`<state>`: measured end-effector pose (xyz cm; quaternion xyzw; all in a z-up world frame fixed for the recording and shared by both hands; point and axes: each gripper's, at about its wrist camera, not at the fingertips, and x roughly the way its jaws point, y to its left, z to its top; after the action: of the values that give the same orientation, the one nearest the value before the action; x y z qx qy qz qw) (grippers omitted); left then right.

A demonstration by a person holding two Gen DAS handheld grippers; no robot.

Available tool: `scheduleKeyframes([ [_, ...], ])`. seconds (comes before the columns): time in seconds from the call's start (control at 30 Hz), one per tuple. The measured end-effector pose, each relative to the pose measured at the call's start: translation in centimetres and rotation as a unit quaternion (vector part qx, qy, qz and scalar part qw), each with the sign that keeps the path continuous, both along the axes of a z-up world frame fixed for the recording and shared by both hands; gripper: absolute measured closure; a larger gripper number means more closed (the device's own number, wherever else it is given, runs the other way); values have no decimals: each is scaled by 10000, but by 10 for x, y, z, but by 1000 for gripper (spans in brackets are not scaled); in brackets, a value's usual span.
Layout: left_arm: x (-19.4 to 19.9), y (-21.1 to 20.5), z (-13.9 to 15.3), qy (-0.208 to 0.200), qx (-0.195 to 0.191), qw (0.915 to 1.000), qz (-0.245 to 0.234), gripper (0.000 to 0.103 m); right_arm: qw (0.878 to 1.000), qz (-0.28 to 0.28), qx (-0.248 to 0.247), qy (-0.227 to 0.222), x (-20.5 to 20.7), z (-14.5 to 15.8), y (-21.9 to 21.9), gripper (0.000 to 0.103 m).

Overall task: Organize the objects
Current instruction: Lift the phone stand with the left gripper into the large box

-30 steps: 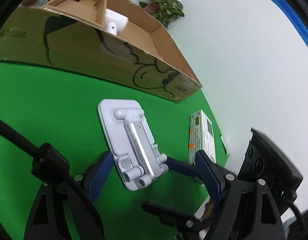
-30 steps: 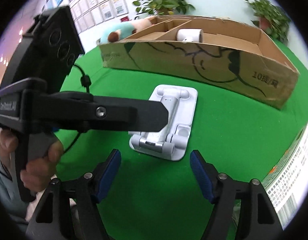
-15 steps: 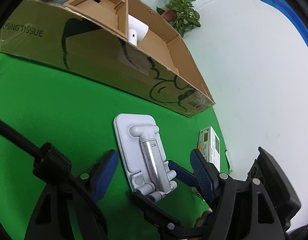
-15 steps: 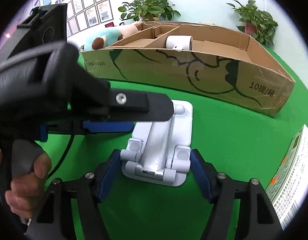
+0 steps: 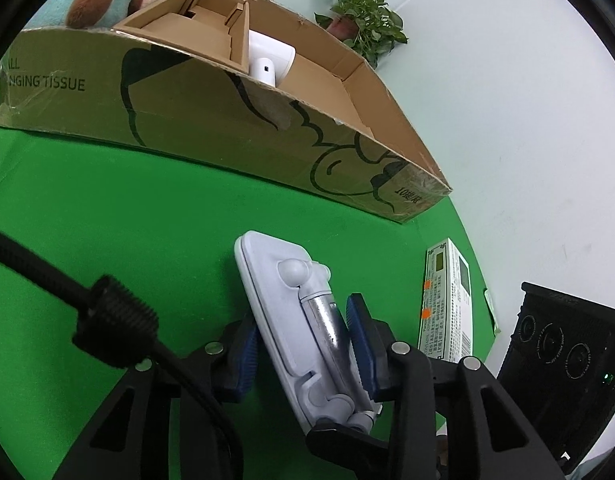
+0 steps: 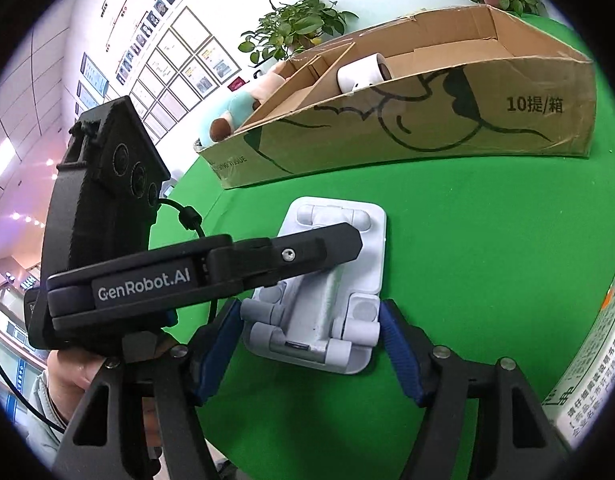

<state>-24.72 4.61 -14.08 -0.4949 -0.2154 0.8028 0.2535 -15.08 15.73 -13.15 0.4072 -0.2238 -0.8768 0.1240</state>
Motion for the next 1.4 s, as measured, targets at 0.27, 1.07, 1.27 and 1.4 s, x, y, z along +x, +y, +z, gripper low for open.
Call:
scheduleKeyframes([
  [0.27, 16, 4, 33, 406, -94, 9988, -273, 75, 9998, -48, -73, 174, -5, 8, 5, 35],
  [1.07, -112, 31, 136, 998, -141, 9932, -585, 80, 9964, -135, 446, 701, -106, 97, 58, 37],
  [1.27, -158, 33, 102, 381, -104, 9979, -507, 81, 9999, 113, 27, -10, -143, 76, 80, 37],
  [1.4, -178, 35, 73, -133, -84, 9986, -500, 81, 9980, 246, -58, -587, -161, 56, 89, 37],
])
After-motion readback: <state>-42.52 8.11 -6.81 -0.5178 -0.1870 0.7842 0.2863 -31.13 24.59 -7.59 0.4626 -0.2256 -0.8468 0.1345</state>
